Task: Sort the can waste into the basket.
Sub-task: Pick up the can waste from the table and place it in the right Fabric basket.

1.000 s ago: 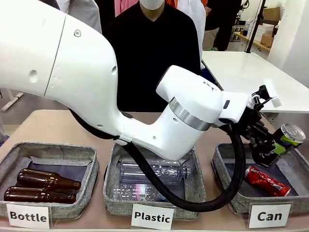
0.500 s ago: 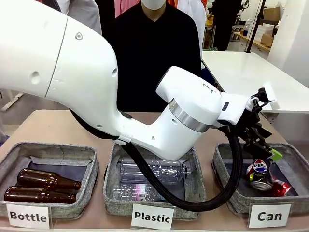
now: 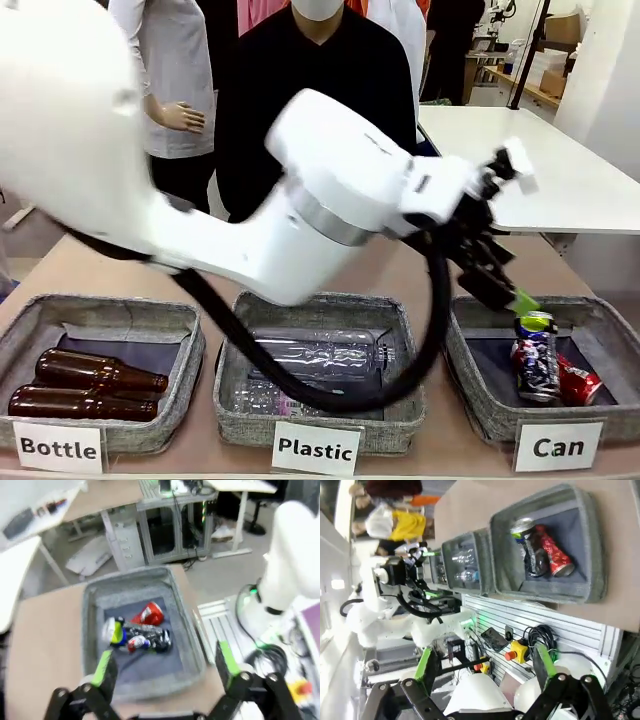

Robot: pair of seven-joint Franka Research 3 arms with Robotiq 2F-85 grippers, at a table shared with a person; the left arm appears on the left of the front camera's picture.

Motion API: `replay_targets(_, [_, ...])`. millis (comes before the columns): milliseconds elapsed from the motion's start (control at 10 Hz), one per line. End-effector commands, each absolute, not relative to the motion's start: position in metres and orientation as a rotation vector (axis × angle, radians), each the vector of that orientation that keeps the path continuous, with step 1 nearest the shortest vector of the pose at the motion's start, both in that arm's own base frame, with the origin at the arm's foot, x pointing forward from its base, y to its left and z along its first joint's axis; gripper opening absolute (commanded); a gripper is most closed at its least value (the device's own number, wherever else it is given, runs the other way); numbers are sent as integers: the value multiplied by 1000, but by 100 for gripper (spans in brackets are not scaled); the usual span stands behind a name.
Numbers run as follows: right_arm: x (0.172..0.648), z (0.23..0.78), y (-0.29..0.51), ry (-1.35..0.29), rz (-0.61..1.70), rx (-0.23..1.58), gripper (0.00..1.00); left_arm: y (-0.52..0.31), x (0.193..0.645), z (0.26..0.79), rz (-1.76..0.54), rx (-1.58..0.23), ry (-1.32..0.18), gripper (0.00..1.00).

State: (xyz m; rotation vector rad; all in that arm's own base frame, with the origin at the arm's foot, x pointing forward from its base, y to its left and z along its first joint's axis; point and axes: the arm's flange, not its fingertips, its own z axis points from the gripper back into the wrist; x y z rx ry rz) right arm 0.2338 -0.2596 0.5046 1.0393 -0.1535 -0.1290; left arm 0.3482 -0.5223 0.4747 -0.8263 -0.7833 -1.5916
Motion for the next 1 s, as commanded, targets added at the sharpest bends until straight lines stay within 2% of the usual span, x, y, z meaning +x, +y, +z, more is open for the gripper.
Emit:
replay_targets(0, [273, 517, -224, -110, 3, 1045, 100, -444, 345, 516, -1482, -870, -660, 100])
replay_targets(200, [315, 522, -171, -38, 91, 1076, 100, -359, 355, 542, -1268, -852, -667, 100])
replay_targets(300, [335, 518, -137, 2, 120, 1077, 100, -307, 365, 548, -1123, -783, -753, 100])
replay_targets(500, [365, 510, -70, 25, 168, 1125, 100, -203, 379, 554, -909, -850, -735, 100])
replay_targets(700, [387, 505, -13, 53, 231, 1233, 100, -104, 391, 546, -657, -877, -697, 100])
replay_targets(800, [397, 496, 9, 44, 216, 1265, 100, -52, 397, 534, -469, -860, -742, 100])
replay_targets(900, [409, 485, 26, 19, 125, 1276, 100, -13, 401, 518, -320, -853, -723, 100])
